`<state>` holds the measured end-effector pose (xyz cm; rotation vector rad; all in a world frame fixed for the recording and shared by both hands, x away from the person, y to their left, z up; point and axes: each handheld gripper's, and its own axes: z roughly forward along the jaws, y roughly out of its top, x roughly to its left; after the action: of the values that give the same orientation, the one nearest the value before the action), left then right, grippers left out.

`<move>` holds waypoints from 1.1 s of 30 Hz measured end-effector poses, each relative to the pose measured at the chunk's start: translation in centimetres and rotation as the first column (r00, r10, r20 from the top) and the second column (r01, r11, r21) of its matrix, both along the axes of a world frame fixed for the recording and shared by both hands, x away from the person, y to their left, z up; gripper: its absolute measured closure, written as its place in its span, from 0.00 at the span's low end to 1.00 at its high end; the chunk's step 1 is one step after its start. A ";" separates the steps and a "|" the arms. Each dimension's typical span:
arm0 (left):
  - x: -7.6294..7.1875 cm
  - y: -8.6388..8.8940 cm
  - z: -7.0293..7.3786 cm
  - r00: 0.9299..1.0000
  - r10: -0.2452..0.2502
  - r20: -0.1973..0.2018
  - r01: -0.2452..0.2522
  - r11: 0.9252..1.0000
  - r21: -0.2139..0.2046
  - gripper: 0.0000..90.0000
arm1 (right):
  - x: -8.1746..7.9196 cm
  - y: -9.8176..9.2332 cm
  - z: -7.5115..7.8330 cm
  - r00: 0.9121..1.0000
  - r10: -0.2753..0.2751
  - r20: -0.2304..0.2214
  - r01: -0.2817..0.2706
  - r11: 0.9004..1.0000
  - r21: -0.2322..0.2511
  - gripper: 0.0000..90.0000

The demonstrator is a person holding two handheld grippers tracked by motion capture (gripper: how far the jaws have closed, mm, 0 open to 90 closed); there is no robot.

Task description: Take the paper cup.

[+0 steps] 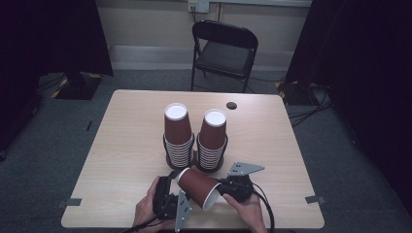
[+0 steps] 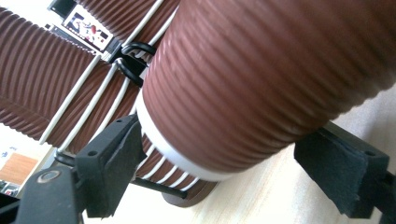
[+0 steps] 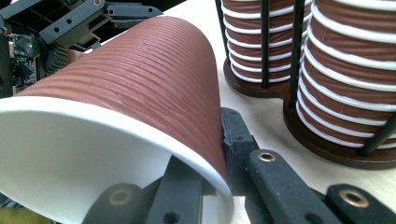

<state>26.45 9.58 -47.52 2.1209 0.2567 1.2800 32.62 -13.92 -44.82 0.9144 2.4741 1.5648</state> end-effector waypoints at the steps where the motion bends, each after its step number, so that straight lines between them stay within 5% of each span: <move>1: 0.0 0.0 0.0 1.000 -0.002 0.000 0.002 1.000 0.000 0.17 | 0.0 0.0 0.0 1.000 -0.001 -0.005 0.001 1.000 0.000 0.96; 11: -0.1 -0.4 0.0 1.000 -0.025 0.019 0.024 0.998 0.060 0.14 | 0.5 0.6 0.2 0.998 0.038 -0.054 -0.039 0.999 -0.025 0.95; 19: -0.1 -0.6 0.2 0.999 -0.010 0.031 0.008 0.999 0.051 0.13 | 0.8 0.7 0.4 0.997 0.040 -0.061 -0.042 0.999 -0.025 0.95; 20: -0.1 -0.6 0.2 1.000 -0.021 0.023 0.020 0.999 0.033 0.11 | 0.8 0.8 0.4 0.997 0.042 -0.062 -0.044 0.999 -0.023 0.95; 24: -0.3 -0.9 0.3 0.998 -0.031 0.048 0.027 0.997 0.076 0.09 | 0.9 1.1 0.5 0.997 0.052 -0.063 -0.054 0.998 -0.031 0.95; 33: -0.8 -1.5 0.4 0.996 -0.076 0.038 0.074 0.996 0.048 0.07 | 0.9 1.6 0.8 0.996 0.058 -0.070 -0.060 0.997 -0.037 0.96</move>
<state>25.69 8.12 -47.16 2.1211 0.1306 1.2938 33.50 -12.33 -44.04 0.9133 2.5925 1.5212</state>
